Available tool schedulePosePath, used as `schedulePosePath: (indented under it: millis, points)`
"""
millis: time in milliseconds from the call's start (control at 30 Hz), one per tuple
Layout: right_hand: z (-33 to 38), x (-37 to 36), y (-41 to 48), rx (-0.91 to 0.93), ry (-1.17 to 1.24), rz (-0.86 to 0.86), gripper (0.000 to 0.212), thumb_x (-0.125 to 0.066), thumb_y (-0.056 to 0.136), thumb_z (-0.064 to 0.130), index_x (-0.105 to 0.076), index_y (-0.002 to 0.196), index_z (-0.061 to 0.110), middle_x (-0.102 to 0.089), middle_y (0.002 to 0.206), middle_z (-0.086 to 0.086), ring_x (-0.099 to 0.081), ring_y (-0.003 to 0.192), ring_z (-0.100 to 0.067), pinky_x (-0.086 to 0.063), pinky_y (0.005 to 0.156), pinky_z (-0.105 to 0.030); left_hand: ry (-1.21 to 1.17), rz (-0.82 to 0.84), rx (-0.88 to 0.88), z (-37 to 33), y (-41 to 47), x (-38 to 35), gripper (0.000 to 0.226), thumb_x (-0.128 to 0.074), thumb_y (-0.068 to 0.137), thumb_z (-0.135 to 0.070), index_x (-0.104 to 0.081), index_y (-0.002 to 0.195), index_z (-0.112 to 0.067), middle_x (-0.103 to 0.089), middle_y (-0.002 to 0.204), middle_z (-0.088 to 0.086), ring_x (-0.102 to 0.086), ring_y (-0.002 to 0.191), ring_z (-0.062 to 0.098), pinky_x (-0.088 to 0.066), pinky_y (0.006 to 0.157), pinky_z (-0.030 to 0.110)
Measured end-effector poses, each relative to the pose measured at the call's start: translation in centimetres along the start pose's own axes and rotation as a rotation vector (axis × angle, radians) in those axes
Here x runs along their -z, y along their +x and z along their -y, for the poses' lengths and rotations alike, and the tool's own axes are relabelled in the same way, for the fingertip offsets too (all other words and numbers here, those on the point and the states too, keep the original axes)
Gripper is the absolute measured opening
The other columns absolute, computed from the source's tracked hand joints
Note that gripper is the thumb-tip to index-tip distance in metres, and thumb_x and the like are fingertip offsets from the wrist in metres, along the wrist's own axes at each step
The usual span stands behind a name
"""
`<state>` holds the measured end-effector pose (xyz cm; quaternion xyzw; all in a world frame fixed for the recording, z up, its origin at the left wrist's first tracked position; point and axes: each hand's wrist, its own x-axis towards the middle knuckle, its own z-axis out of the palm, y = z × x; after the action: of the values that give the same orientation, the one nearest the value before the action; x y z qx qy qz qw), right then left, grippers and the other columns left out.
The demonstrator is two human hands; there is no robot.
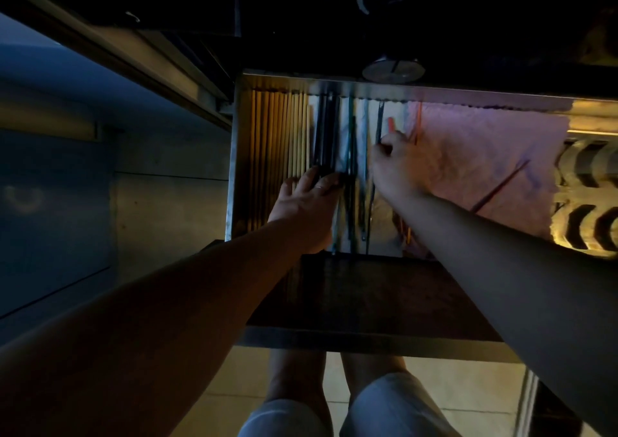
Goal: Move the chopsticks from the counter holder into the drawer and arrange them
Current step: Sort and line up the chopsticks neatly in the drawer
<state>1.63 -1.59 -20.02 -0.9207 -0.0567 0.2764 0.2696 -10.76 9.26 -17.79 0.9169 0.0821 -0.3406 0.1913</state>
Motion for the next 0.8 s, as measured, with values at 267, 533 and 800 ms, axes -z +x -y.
schedulePosePath:
  millis: [267,533,800]
  points:
    - [1.6,-1.9,-0.1,-0.121,0.079,0.167,0.017,-0.059,0.09,0.033,-0.068,0.089,0.019,-0.072,0.084,-0.003,-0.068,0.076,-0.02,-0.057,0.072,-0.033,-0.053,-0.011,0.009,0.0,0.2,0.1,0.07,-0.046,0.092,-0.014,-0.014,0.153,-0.029,-0.006,0.161,-0.008,0.004,0.148,0.023,-0.018,0.112,0.056]
    - [2.2,-1.9,0.1,-0.089,-0.114,0.076,0.021,-0.061,0.088,0.029,-0.073,0.086,0.012,-0.073,0.095,-0.004,-0.064,0.078,-0.015,-0.04,0.062,-0.015,-0.104,-0.149,0.045,0.9,-0.4,0.0,0.071,-0.046,0.09,-0.012,-0.017,0.152,-0.032,-0.009,0.162,-0.007,0.0,0.148,0.018,-0.014,0.115,0.047]
    - [0.5,-1.1,-0.6,0.026,-0.173,0.041,0.021,-0.064,0.085,0.023,-0.07,0.105,0.018,-0.072,0.106,-0.003,-0.066,0.097,-0.02,-0.04,0.077,-0.017,0.106,-0.008,-0.038,0.2,0.4,-1.0,0.085,-0.047,0.091,-0.014,0.009,0.153,-0.03,0.024,0.159,-0.007,0.016,0.147,0.024,-0.002,0.116,0.053]
